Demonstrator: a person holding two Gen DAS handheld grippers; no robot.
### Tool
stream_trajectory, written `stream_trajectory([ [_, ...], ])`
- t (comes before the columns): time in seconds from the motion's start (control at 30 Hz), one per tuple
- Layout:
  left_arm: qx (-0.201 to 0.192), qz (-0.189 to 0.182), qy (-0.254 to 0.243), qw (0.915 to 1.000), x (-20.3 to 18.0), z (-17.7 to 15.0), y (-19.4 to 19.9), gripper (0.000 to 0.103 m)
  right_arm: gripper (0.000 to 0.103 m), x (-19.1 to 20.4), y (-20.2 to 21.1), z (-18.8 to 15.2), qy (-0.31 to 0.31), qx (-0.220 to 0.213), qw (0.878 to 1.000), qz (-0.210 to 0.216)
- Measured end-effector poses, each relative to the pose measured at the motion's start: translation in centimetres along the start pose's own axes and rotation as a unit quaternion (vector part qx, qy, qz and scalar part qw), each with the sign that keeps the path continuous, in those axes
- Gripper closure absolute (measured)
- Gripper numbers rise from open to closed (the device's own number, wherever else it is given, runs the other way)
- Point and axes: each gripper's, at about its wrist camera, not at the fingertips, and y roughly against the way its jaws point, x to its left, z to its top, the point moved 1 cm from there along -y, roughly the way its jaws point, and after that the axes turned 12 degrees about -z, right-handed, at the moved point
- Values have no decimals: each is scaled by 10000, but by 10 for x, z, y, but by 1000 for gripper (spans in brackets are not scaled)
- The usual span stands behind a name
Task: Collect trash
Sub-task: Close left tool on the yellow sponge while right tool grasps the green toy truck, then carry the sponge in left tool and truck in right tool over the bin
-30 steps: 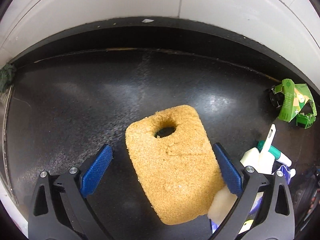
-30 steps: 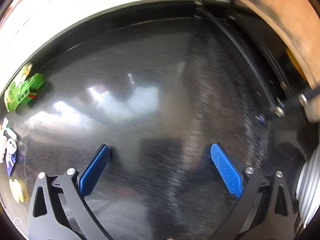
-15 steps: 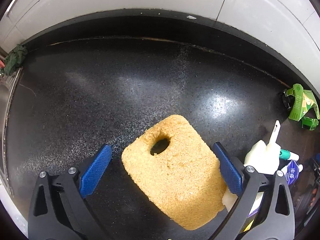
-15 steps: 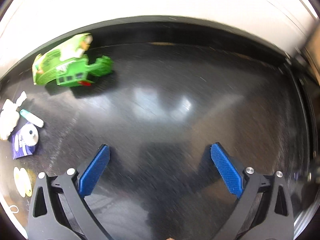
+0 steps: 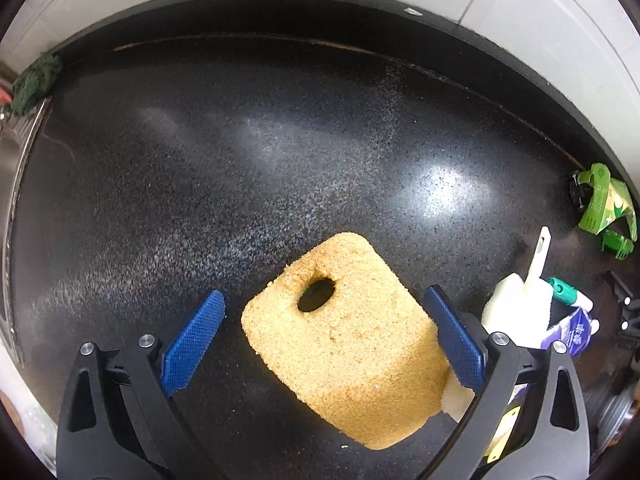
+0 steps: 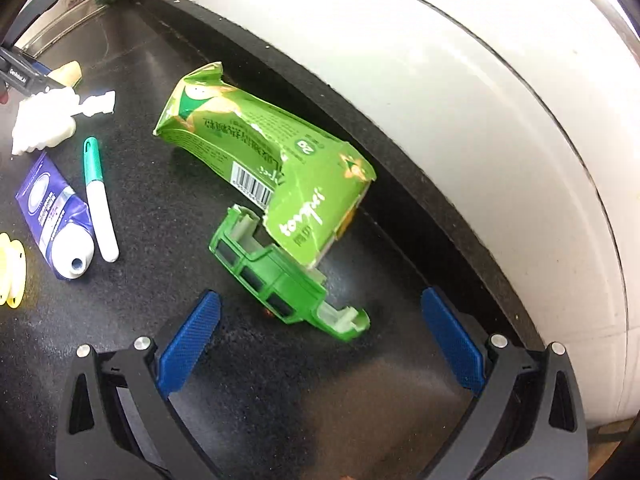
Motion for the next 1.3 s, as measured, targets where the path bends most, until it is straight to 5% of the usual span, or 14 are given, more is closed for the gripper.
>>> stream_trajectory([
  [0.17,-270,-189,604,9976,24,-20,27,6,6,11,4,11,178,-9,9998,129],
  [0.33,-250,-652,1715,9827,55,-49,27,6,6,19,1,21,-133,264,9981,534],
  [0.47,-564,-438,1619,9842,45,-54,27,6,12,23,-3,20,-311,366,9934,1046],
  [0.5,-662,-405,1597,9841,44,-54,28,6,23,25,0,22,-279,311,9934,1072],
  [0.57,-852,-414,1544,9835,38,-56,30,13,68,23,7,26,-403,282,9932,1052],
  [0.6,-997,-473,1303,9853,30,-55,34,54,68,21,8,27,-518,388,9932,968],
  [0.63,-951,-855,1208,9844,22,-52,33,69,68,22,8,26,-578,473,9928,933],
  [0.7,-830,-1060,1362,9815,18,-53,31,74,68,23,12,19,-714,554,9916,921],
  [0.83,-1012,-836,868,9875,3,-57,56,76,68,9,32,-6,-1350,606,9856,823],
  [1.07,-2021,-703,110,9768,-14,-24,164,76,68,-15,75,-38,-1764,502,9815,553],
  [1.3,-2328,-746,358,9690,8,-33,207,76,68,-22,101,-42,-2477,250,9645,885],
])
